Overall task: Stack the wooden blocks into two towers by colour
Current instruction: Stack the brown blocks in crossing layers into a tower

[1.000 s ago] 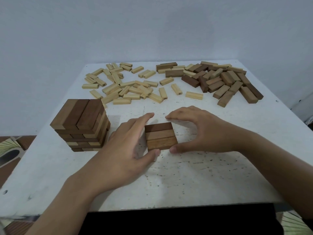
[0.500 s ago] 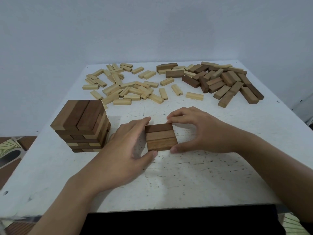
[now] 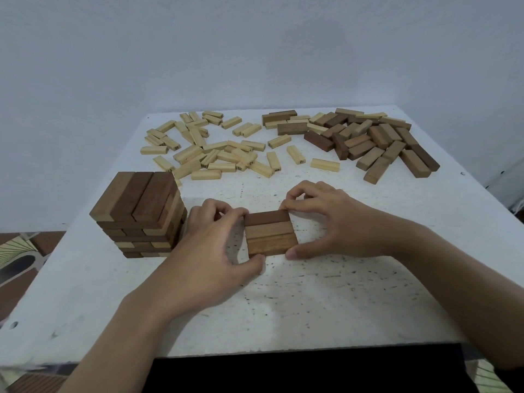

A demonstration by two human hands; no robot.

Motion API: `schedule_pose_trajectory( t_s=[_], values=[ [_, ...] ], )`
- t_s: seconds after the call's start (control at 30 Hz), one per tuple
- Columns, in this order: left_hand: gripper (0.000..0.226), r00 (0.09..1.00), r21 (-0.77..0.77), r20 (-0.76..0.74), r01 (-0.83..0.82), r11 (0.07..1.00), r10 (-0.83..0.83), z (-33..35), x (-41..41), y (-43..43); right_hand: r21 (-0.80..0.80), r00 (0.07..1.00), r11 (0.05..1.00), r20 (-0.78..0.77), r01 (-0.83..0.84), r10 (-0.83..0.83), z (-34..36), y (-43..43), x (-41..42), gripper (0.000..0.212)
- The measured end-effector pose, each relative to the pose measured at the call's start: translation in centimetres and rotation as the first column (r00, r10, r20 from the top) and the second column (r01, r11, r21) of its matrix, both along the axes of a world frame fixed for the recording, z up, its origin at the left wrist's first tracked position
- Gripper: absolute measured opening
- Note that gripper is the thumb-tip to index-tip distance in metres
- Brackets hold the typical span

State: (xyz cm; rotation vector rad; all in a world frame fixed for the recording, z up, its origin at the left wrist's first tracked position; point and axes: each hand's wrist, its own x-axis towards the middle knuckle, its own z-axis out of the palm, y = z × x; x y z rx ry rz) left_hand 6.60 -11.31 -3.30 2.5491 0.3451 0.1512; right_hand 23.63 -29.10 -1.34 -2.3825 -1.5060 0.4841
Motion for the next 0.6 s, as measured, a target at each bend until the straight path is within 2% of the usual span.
schedule_pose_trajectory(
  t_s=[0.27,0.37,0.47,0.6],
  values=[
    [0.061,0.999,-0.059,-0.002,0.047,0.997,-0.047,0.2,0.3,0.3,0.011,1.0,1.0,-0.002,-0.028,0.028,0.2,-0.2,0.3,0.079],
    [0.058,0.998,-0.087,-0.021,0.063,0.994,-0.065,0.1,0.4,0.3,0.041,0.998,0.997,-0.007,-0.058,0.058,-0.1,-0.6,0.4,0.07],
    [0.065,0.998,-0.132,-0.001,0.068,0.989,-0.068,0.2,0.4,0.1,0.132,0.995,0.99,-0.073,-0.052,0.063,-0.3,-1.3,0.5,0.057],
    [0.059,0.992,-0.174,0.108,0.088,0.981,-0.07,1.4,0.2,-0.5,0.34,0.987,0.94,-0.147,-0.017,0.071,-0.1,-2.0,0.2,0.053]
  ],
)
